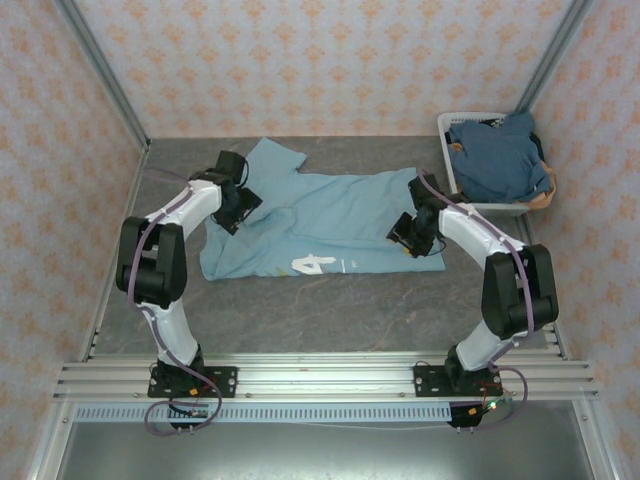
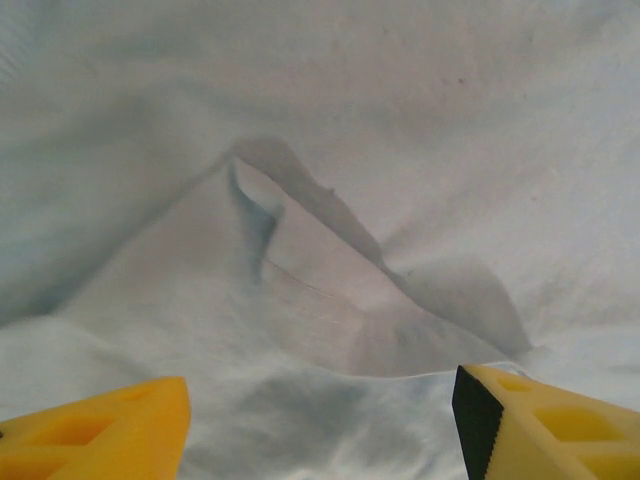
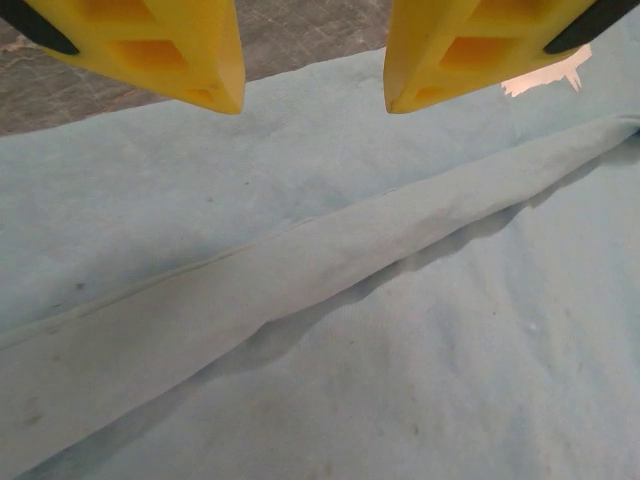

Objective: Fold and stack the t-shirts

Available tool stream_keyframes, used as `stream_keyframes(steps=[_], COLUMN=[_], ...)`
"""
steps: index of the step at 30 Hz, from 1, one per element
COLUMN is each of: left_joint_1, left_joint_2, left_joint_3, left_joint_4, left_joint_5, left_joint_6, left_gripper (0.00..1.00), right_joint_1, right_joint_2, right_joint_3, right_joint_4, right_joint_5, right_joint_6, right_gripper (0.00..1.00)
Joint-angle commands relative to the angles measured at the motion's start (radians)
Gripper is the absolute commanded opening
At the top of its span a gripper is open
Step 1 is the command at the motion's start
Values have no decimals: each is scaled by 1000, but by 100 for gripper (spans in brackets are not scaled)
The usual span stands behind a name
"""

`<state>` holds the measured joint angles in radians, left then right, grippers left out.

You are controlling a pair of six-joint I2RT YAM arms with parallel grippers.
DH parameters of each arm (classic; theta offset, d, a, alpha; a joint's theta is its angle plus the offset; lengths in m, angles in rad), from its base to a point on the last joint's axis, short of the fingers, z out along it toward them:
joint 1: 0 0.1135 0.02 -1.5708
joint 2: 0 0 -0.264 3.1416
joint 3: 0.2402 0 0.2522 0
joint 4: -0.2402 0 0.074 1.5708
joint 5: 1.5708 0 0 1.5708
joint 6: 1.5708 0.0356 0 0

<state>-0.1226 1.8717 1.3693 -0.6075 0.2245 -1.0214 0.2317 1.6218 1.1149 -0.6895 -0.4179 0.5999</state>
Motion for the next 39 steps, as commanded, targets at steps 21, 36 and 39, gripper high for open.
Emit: stream_keyframes(steps=[21,36,39], left_joint_1=[-3,-43,-37], left_joint_2=[302,150,168], left_joint_3=[393,307,281], left_joint_4=[-130,-242,-231], left_joint_5=[-70,-123,-99], left_joint_6=[-17,107,104], left_gripper=[35,61,65], right_joint_1=[6,6,6], right_joint_2=[32,54,62], right_joint_3=[28,36,46], right_joint_4=[3,17,19], right_joint_5=[-13,-24,-28], right_joint_6=[-13,-9,-8], right_gripper=[40,40,40])
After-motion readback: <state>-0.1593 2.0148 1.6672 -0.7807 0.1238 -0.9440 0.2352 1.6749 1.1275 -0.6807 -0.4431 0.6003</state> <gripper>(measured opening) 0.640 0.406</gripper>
